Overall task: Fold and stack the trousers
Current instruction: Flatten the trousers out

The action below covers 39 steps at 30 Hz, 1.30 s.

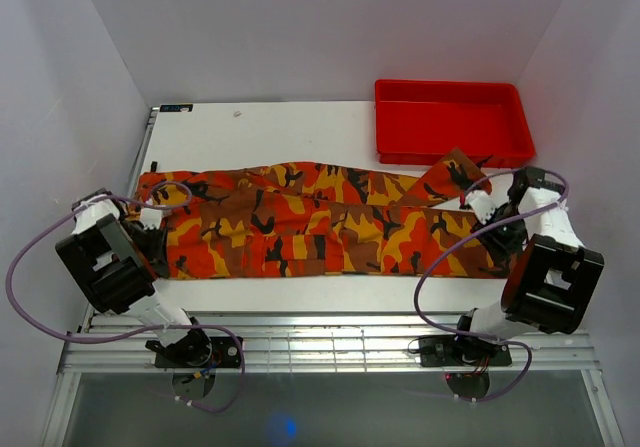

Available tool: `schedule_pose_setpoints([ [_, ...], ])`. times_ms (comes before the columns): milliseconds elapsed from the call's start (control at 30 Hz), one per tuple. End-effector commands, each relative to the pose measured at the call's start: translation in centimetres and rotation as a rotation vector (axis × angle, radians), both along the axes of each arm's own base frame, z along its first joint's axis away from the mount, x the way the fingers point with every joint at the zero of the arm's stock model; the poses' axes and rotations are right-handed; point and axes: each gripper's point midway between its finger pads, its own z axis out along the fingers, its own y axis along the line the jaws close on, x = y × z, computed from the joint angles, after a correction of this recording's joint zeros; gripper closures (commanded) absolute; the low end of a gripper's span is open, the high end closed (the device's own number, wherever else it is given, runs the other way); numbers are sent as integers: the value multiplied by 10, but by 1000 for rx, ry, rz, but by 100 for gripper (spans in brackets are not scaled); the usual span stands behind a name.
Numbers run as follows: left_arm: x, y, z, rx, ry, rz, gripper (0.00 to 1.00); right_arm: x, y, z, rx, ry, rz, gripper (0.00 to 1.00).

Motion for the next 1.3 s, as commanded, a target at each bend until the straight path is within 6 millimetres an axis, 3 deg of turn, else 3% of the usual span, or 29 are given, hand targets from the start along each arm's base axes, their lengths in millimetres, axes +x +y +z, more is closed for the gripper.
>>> schedule_pose_setpoints([
  [0, 27, 8, 56, -1, -178, -82, 57, 60, 19, 69, 149, -225, 74, 46],
  [33, 54, 10, 80, -29, -279, -80, 56, 73, 23, 80, 183, -265, 26, 45],
  [100, 76, 7, 101, -83, -354, -70, 52, 103, 35, 95, 265, -320, -7, 42],
  [133, 91, 3, 112, -123, -397, -36, 50, 125, 36, 113, 269, -382, -18, 41],
  [167, 111, 8, 120, -131, -432, -35, 49, 139, 45, 117, 287, -401, -34, 41],
  [267, 146, 8, 117, -181, -431, 12, 47, 175, 59, 113, 293, -411, -52, 42],
  [367, 168, 14, 96, -172, -413, 64, 49, 188, 75, 82, 300, -332, -69, 46],
  [500, 159, 23, 56, -99, -327, 98, 52, 168, 87, 45, 287, -258, -49, 50],
  [533, 153, 24, 47, -81, -305, 93, 52, 147, 89, 23, 268, -200, -47, 51],
  [600, 130, 25, 24, -34, -231, 89, 53, 134, 89, 9, 243, -197, -16, 52],
  [633, 120, 25, 17, -18, -209, 81, 53, 109, 87, -11, 222, -136, -14, 52],
  [733, 80, 23, -4, 29, -149, 56, 54, 85, 75, -28, 148, -125, 33, 52],
  [767, 68, 23, -9, 45, -128, 34, 54, 62, 73, -40, 129, -91, 68, 52],
  [800, 48, 16, -16, 38, -92, 30, 54, 55, 70, -44, 109, -93, 87, 52],
  [867, 27, 17, -21, 41, -59, 36, 54, 26, 62, -52, 64, -56, 112, 52],
  [933, 3, 19, -25, 48, -31, 25, 55, 9, 54, -54, 39, -33, 139, 53],
  [1033, -16, 24, -17, 63, -30, -19, 56, -17, 49, -52, 32, -7, 184, 54],
  [1100, -16, 26, -4, 45, -59, -48, 55, -19, 48, -42, 25, -32, 210, 53],
  [1133, 1, 33, 12, 49, -146, -72, 53, -16, 50, -35, 36, -53, 222, 52],
  [1200, 16, 29, 36, 7, -215, -89, 52, -1, 57, -16, 67, -116, 221, 48],
  [1233, 28, 29, 48, -10, -263, -90, 50, 27, 63, 8, 106, -207, 223, 47],
  [1267, 55, 31, 74, -48, -363, -84, 49, 38, 69, 18, 144, -224, 190, 45],
])
